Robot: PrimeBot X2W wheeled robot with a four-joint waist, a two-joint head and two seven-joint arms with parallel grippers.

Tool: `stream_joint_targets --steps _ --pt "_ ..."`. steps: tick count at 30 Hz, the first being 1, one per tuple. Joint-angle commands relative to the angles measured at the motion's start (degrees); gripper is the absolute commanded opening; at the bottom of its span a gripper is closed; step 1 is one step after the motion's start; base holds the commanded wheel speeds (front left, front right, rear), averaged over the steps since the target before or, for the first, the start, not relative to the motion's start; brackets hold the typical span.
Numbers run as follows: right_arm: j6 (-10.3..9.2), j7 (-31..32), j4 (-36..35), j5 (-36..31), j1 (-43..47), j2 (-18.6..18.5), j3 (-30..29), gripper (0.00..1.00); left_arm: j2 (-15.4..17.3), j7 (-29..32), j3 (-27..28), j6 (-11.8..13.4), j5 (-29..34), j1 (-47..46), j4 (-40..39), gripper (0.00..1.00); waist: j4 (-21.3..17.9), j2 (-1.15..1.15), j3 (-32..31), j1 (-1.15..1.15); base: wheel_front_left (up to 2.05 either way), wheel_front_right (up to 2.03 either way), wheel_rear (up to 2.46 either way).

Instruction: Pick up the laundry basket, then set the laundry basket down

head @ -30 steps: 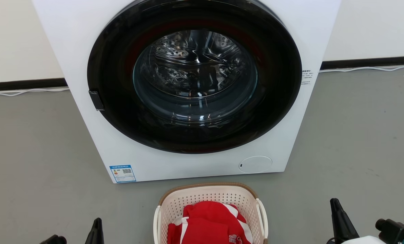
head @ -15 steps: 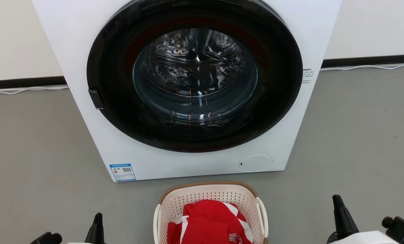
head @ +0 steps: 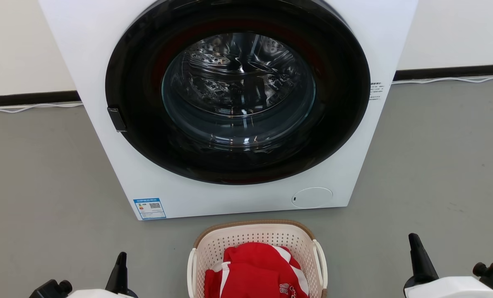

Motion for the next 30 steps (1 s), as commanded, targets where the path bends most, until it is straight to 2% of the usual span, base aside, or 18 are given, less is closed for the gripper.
stream_joint_targets --steps 1,30 --pt "0.27 0.6 -1.8 1.4 -3.2 -0.4 0.3 0.00 0.4 0.2 1.2 -0.6 -1.2 -3.4 -1.8 0.00 0.0 0.00 0.0 0.00 0.00 0.00 0.00" --pt "0.34 5.5 -2.3 22.1 -5.6 -0.1 -0.9 0.00 0.2 5.1 2.4 -2.7 -19.9 -6.0 -2.7 0.00 0.1 0.00 0.8 -0.01 0.00 0.00 0.00"
